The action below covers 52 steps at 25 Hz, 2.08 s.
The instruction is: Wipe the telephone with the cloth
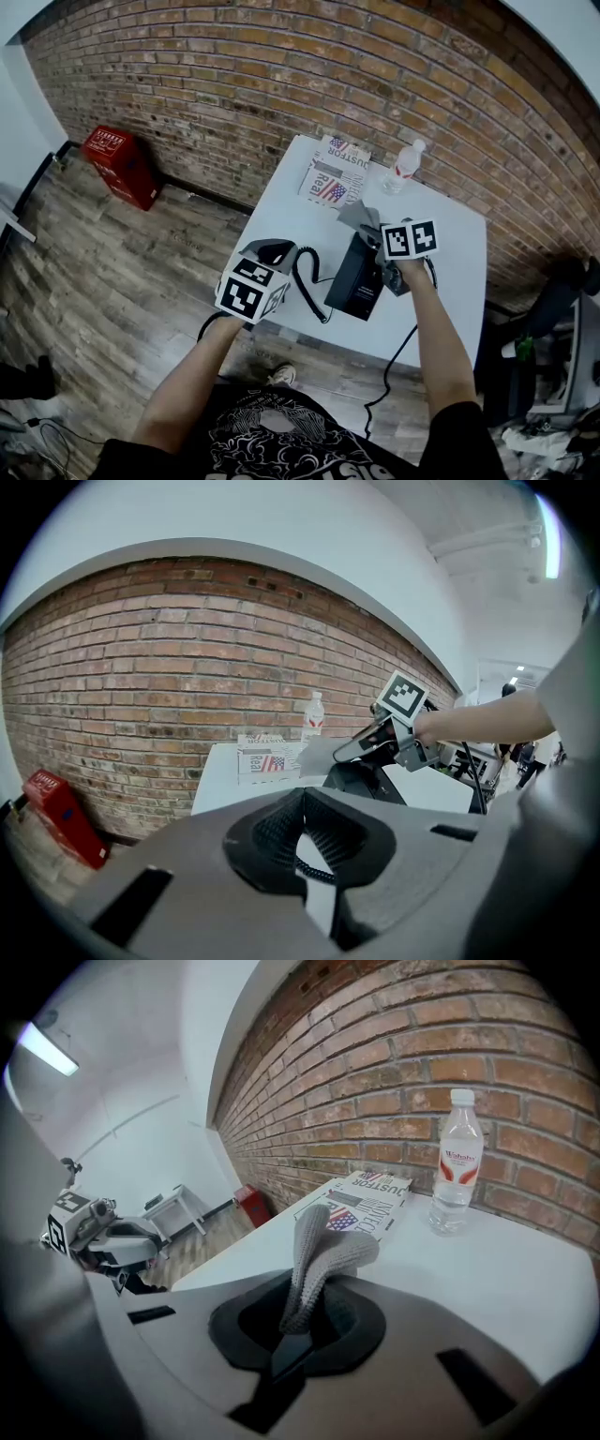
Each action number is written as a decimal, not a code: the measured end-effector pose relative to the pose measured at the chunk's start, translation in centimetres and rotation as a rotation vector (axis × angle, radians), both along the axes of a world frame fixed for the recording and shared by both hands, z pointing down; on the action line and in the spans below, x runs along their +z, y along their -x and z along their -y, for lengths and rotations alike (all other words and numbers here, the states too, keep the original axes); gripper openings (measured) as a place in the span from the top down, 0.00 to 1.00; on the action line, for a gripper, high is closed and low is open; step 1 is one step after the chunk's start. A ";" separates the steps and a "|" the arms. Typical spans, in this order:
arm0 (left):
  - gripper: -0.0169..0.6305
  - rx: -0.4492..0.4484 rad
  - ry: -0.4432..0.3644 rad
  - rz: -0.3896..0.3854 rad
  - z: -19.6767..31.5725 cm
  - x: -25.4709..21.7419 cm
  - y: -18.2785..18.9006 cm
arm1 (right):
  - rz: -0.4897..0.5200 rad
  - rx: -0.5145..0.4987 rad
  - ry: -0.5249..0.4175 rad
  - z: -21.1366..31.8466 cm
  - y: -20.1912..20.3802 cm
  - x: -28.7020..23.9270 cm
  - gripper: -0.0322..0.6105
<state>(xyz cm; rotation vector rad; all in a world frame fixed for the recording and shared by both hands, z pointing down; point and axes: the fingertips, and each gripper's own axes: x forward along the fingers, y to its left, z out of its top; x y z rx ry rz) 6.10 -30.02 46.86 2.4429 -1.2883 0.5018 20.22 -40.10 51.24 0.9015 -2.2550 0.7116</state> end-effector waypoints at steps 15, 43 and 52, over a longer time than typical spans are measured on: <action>0.96 -0.029 -0.001 -0.003 -1.0 0.1 1.8 | -0.026 -0.045 -0.058 -0.2 2.9 -0.4 0.93; 0.96 0.025 0.007 -0.019 -2.4 0.5 3.4 | -0.194 -0.098 -0.074 -4.0 5.1 2.5 0.93; 0.96 0.087 0.010 -0.024 -3.5 0.4 3.2 | -0.193 -0.048 -0.057 -6.4 5.1 3.0 0.93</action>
